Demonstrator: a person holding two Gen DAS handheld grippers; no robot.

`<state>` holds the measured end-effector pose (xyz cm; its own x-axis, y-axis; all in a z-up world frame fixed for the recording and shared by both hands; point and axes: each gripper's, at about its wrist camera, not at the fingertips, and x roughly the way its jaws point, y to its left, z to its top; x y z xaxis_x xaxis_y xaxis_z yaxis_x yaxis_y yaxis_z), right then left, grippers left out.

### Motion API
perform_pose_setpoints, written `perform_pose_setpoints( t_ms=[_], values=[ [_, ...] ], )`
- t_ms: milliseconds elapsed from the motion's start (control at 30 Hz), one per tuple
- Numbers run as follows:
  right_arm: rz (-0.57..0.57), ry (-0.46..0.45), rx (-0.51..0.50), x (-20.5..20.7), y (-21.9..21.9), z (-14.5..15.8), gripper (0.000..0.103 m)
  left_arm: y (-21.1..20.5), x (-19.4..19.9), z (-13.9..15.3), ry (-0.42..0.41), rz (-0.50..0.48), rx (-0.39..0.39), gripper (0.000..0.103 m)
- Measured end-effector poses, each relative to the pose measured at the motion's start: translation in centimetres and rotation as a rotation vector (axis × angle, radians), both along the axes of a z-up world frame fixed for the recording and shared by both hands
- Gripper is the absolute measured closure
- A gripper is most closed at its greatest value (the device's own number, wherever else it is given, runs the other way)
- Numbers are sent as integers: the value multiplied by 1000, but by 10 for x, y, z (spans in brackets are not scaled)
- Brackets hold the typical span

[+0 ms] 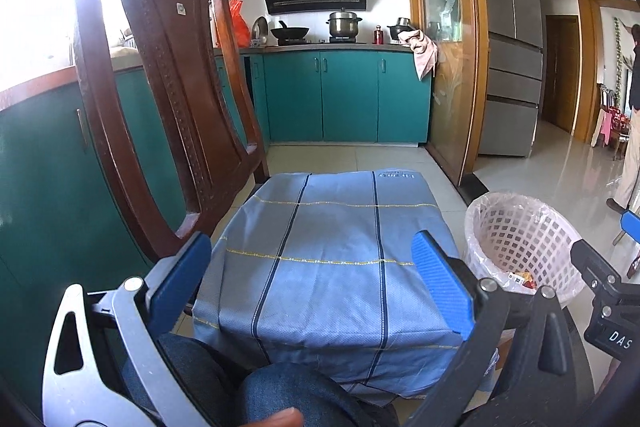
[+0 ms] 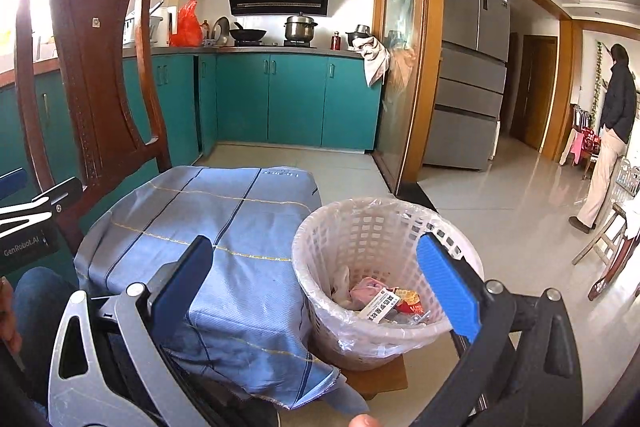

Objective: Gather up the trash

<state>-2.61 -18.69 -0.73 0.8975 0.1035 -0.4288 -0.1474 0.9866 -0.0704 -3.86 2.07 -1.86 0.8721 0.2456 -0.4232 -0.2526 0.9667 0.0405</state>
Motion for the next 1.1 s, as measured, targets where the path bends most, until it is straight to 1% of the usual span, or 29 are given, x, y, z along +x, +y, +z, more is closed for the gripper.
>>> perform_pose_setpoints(
  t_ms=[200,300,600,1100],
  values=[
    [-10,33,4,7,3,-10,3,-4,3,-1,10,-1,23,3],
    [-12,52,10,11,4,-15,3,-4,6,-5,27,-3,19,3],
    [-19,40,12,10,0,-12,3,-9,8,-5,31,-16,28,3],
    [-20,36,1,11,3,-11,3,-9,8,-5,27,-32,19,3]
  ],
)
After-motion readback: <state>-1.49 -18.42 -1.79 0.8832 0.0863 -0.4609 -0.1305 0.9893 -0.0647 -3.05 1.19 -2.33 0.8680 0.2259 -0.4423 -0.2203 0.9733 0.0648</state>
